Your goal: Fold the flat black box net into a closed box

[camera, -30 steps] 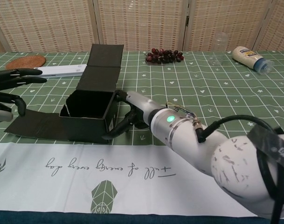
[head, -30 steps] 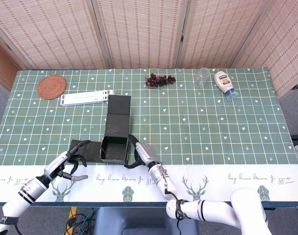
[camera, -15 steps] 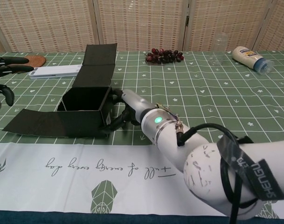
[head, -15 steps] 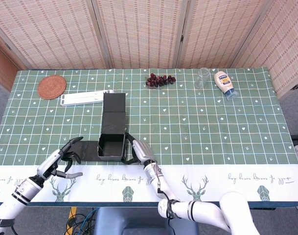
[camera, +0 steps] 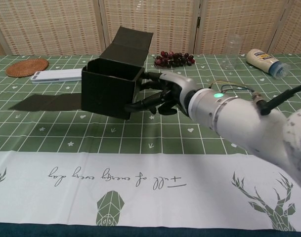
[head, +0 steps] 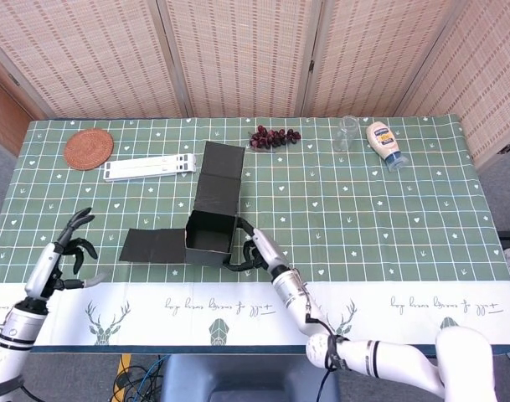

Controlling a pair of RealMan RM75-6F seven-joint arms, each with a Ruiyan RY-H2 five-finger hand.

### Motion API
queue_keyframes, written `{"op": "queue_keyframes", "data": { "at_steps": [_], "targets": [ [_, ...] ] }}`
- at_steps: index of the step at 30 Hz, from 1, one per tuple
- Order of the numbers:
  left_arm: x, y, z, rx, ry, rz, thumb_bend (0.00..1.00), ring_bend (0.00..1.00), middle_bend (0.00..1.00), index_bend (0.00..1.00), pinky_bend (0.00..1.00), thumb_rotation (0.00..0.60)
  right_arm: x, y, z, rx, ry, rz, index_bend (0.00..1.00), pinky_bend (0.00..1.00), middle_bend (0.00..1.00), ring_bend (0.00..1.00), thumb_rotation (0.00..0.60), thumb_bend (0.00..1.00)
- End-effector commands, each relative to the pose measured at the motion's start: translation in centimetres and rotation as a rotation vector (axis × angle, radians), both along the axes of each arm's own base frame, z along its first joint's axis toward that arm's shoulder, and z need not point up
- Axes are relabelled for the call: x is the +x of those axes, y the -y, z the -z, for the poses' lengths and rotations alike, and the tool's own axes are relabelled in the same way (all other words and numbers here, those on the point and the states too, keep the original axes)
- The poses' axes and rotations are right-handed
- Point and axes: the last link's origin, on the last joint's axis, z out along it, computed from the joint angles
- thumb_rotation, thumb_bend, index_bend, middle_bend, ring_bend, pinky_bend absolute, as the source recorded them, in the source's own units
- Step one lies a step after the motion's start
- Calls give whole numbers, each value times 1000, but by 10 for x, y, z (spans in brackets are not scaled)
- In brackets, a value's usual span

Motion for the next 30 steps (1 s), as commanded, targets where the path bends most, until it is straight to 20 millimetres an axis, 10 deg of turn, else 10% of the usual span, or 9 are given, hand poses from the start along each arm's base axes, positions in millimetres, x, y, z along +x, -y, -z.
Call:
{"op": "queue_keyframes", "data": {
  "at_steps": [1,14,30],
  "targets": [
    [-9,-1,1,79,-43,-17,142,529,72,108,812,600,-17,-6,-26,40,98,44,282,1000,396,761,600,481],
    [-17,-6,31,84,-69,-40,142,512,54,25,812,600,-29,-29,-47,107,282,58,287,1000,414,764,600,484],
    [37,-16,79,62,49,78,142,521,31,0,812,600,-27,-44,-25,129,284,18,292,1000,417,771,600,493]
  ]
}}
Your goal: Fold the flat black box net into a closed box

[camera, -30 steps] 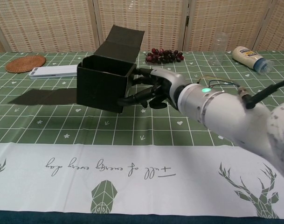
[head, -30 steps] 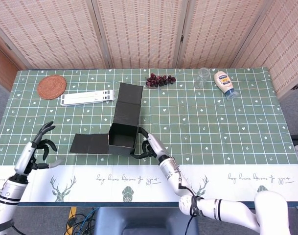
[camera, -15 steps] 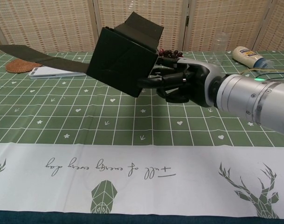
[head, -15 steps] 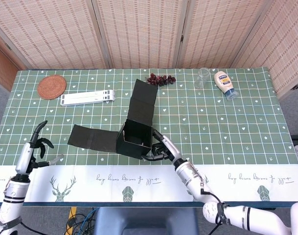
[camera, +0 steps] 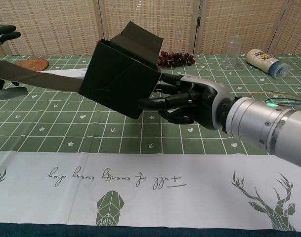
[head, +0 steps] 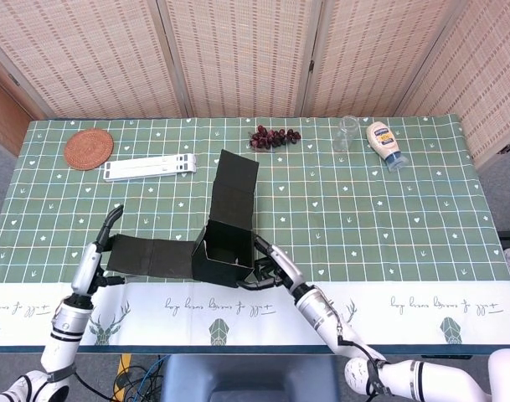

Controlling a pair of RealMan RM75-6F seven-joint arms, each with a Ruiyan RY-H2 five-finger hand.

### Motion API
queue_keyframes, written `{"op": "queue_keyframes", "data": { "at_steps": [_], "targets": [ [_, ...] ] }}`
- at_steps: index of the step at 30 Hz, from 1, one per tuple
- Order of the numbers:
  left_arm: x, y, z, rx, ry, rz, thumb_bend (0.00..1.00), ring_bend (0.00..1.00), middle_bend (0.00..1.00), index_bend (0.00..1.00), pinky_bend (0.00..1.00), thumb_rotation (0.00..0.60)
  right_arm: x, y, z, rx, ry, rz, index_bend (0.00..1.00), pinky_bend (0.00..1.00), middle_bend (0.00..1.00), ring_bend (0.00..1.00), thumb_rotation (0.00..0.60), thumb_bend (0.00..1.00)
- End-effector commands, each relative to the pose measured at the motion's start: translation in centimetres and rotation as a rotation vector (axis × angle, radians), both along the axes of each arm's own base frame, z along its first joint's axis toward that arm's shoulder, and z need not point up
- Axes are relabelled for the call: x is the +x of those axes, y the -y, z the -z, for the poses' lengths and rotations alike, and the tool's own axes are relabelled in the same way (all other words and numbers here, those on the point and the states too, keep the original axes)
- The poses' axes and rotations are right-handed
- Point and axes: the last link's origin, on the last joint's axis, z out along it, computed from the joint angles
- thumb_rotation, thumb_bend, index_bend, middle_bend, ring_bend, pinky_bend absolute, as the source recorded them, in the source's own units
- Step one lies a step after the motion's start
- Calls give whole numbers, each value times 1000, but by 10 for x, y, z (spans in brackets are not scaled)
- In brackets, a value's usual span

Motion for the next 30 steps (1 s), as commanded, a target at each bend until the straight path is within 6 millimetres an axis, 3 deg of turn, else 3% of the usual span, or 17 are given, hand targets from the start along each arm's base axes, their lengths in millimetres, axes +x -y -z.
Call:
{"op": "queue_keyframes", "data": {
  "at_steps": [1,17,30],
  "targets": [
    [7,-1,3,-6,27,9,142,521,31,0,812,600,0,-1,3,-4,-7,-7,292,1000,417,772,600,493],
    [29,-1,3,-66,137,19,142,519,10,0,812,600,11,-8,19,-2,-54,-68,292,1000,417,772,600,494],
    [34,-2,-3,5,139,14,142,467,0,0,812,600,12,-10,28,2,-78,-79,292,1000,417,772,600,494]
  ]
}}
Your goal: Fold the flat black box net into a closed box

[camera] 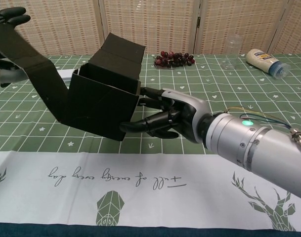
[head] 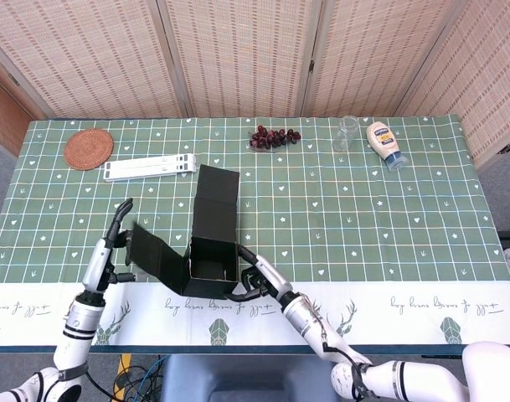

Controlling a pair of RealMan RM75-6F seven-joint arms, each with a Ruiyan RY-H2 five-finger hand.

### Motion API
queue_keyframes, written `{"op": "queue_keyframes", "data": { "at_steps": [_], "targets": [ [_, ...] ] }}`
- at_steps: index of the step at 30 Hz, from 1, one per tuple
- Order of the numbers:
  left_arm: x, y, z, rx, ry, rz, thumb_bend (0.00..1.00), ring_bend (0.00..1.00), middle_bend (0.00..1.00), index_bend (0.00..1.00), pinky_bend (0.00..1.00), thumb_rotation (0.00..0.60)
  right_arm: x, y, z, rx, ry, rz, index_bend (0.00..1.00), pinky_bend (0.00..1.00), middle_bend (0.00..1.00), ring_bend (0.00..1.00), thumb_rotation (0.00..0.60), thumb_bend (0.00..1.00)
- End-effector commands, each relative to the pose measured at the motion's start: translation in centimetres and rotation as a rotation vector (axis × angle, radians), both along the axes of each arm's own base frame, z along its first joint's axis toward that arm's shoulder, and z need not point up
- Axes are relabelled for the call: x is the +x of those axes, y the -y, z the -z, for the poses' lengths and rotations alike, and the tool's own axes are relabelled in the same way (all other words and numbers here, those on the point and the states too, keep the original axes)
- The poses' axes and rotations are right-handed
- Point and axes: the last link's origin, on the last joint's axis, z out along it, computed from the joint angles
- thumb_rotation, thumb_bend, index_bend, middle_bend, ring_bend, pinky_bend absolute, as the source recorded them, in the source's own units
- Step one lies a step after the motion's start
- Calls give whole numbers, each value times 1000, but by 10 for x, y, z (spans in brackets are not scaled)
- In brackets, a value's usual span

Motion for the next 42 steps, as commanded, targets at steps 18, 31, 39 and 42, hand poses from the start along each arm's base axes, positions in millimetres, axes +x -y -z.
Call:
{"op": "queue_keyframes", "data": {
  "at_steps": [18,31,39,42],
  "targets": [
    [8,-5,13,17,-149,106,142,482,4,106,810,600,-3,7,6,-12,-105,-52,292,1000,417,772,600,496],
    [4,-7,56,4,-340,256,142,532,215,381,810,600,-9,23,14,-25,-247,-81,292,1000,417,772,600,496],
    [2,-12,77,19,-404,322,142,541,235,392,810,600,-15,28,21,-21,-310,-109,292,1000,417,772,600,496],
    [1,-15,79,37,-421,342,142,545,238,395,810,600,-18,29,23,-27,-334,-121,292,1000,417,772,600,496]
  ]
}}
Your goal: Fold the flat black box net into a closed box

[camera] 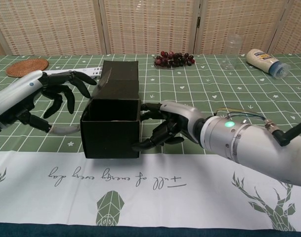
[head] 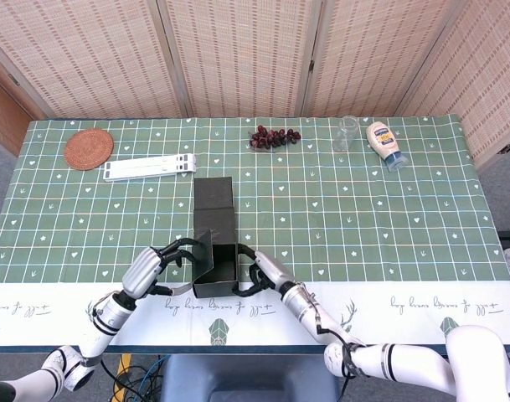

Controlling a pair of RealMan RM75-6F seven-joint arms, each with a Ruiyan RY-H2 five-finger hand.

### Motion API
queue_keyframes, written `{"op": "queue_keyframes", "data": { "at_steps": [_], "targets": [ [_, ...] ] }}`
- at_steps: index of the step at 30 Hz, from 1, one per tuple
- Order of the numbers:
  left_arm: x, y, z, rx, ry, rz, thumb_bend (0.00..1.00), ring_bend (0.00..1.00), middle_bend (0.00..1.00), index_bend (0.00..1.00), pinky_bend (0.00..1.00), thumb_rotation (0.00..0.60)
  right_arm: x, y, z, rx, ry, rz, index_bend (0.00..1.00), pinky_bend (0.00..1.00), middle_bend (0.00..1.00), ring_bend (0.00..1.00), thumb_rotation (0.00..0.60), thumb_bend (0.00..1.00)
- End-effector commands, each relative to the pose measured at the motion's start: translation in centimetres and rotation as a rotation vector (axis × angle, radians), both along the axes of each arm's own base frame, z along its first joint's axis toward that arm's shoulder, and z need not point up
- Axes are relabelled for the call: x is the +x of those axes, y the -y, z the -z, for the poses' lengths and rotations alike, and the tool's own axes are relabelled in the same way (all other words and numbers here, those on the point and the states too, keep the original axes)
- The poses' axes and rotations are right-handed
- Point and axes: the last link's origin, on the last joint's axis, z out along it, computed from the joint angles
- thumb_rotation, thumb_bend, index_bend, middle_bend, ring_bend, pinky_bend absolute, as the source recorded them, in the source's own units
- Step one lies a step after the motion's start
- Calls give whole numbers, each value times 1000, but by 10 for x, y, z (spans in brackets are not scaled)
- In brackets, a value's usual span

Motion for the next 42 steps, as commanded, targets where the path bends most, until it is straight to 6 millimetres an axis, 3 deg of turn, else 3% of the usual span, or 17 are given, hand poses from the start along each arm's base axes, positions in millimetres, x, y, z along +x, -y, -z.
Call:
{"op": "queue_keyframes", "data": {
  "at_steps": [1,17,27,42],
  "targets": [
    [4,-2,7,2,-7,43,142,545,238,394,810,600,-2,1,2,-3,-23,-14,292,1000,417,772,600,496],
    [-1,-3,16,-1,-129,154,142,546,243,382,810,600,-10,2,5,-41,-122,-105,267,1000,380,771,600,597],
    [0,-2,19,16,-215,214,142,548,258,394,810,600,-16,-2,4,-74,-148,-144,7,1000,372,771,600,649],
    [6,-4,21,40,-319,320,142,567,311,435,810,600,-22,-6,0,-59,-181,-163,0,1000,314,771,600,655]
  ]
}}
